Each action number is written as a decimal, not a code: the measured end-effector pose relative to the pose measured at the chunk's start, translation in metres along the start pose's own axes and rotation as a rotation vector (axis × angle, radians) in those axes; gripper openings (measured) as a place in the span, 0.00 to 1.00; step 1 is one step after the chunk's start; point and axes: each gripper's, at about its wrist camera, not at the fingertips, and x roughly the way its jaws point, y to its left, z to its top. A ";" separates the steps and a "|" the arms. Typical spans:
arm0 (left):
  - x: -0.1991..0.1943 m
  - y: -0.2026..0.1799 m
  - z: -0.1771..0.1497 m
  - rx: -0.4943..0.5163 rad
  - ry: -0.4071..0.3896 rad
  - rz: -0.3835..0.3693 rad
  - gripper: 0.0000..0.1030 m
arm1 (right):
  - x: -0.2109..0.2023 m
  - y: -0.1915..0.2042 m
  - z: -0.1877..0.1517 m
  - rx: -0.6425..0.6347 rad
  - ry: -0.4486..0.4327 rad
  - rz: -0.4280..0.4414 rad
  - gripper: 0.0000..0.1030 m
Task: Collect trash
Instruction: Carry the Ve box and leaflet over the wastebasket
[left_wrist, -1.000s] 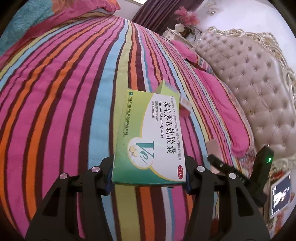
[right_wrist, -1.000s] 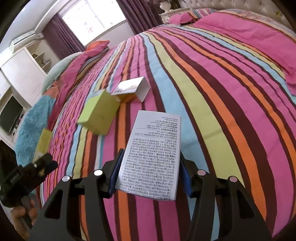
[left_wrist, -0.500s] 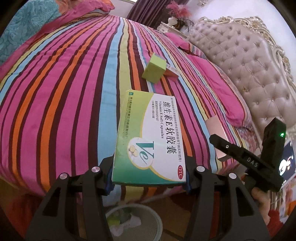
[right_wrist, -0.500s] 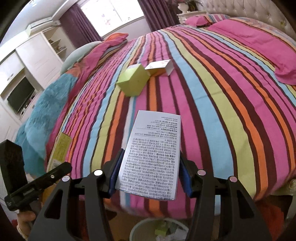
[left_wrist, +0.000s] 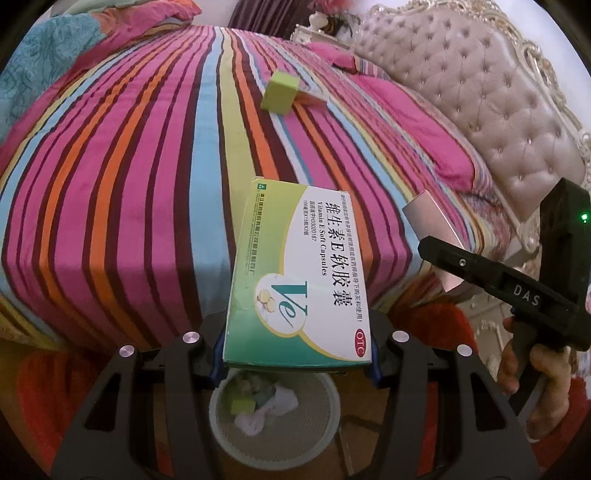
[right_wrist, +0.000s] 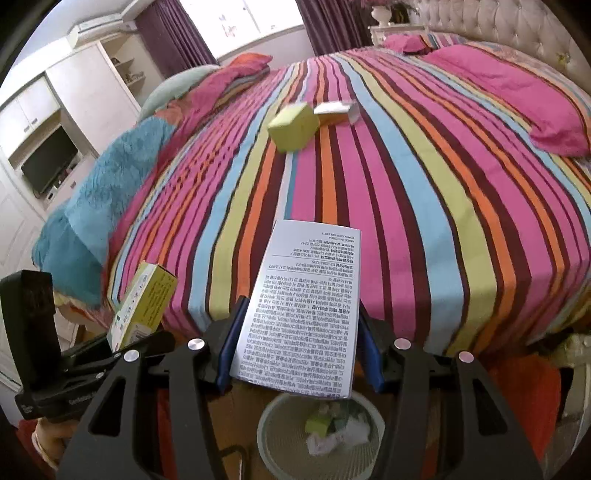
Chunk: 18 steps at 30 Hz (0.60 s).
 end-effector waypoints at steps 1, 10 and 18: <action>0.000 0.001 -0.006 0.000 0.011 0.004 0.53 | 0.001 -0.001 -0.006 0.008 0.013 -0.003 0.50; 0.018 0.008 -0.048 -0.017 0.142 0.024 0.53 | 0.017 -0.011 -0.049 0.085 0.165 0.010 0.50; 0.048 0.009 -0.069 -0.024 0.285 0.017 0.53 | 0.051 -0.028 -0.081 0.198 0.358 0.040 0.50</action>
